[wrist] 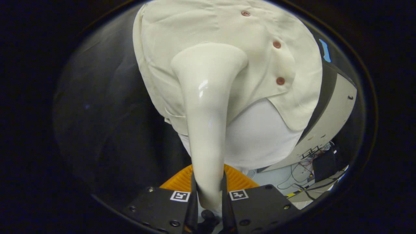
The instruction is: Iron the clothes twice with a garment steamer, once on the left side and once on the right side.
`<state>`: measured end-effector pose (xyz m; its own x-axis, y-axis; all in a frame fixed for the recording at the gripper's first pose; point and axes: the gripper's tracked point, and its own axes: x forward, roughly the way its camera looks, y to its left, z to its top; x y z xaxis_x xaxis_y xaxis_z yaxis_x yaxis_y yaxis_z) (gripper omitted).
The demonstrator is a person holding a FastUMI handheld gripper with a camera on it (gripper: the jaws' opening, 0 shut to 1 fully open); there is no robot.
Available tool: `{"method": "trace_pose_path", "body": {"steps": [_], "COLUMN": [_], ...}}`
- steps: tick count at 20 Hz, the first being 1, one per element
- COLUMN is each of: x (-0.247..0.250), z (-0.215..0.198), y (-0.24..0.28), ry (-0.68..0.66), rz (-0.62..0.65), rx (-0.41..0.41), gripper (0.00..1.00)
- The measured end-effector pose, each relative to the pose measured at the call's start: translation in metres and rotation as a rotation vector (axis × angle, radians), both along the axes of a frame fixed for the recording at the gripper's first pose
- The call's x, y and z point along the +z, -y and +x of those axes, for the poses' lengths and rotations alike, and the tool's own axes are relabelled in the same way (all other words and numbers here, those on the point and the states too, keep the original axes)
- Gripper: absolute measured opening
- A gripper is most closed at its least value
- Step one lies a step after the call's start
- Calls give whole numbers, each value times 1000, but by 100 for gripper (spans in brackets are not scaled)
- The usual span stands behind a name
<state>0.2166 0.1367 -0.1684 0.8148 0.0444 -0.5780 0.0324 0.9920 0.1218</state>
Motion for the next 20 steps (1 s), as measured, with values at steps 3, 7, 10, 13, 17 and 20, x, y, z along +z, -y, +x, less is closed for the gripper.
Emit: {"method": "trace_pose_path", "body": {"steps": [3, 7, 10, 13, 17, 20], "x": [4, 32, 70, 118, 166, 204], "z": [-18, -48, -59, -65, -70, -69], "y": [2, 4, 14, 32, 51, 73], "ry": [-4, 48, 117, 205, 296, 375], "rz": [24, 26, 11, -2, -5, -20], "rx": [5, 36, 44, 26, 0, -34], "gripper": [30, 30, 30, 30, 29, 29]}}
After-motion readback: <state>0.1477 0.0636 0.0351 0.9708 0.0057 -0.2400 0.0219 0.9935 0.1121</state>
